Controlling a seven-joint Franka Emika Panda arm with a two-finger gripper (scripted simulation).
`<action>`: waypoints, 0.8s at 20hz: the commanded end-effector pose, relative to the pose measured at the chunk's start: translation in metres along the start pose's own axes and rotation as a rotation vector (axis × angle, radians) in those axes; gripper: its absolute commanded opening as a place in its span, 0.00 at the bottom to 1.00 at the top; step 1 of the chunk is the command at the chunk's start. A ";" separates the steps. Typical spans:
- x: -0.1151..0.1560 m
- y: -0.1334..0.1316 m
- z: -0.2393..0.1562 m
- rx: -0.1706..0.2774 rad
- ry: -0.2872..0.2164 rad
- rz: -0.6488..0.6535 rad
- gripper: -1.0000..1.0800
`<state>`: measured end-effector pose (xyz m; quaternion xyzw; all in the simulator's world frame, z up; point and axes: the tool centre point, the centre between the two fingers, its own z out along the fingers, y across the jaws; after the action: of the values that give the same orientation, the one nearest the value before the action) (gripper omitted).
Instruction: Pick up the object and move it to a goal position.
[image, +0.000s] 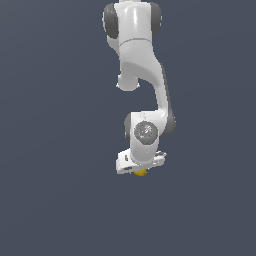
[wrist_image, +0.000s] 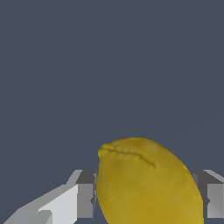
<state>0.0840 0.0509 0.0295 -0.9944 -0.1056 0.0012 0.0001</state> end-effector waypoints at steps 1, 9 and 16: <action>-0.007 0.004 -0.002 0.000 0.001 0.000 0.00; -0.046 0.023 -0.009 0.000 0.001 0.000 0.00; -0.091 0.046 -0.018 0.000 0.002 0.001 0.00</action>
<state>0.0136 -0.0062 0.0448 -0.9944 -0.1054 0.0010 0.0001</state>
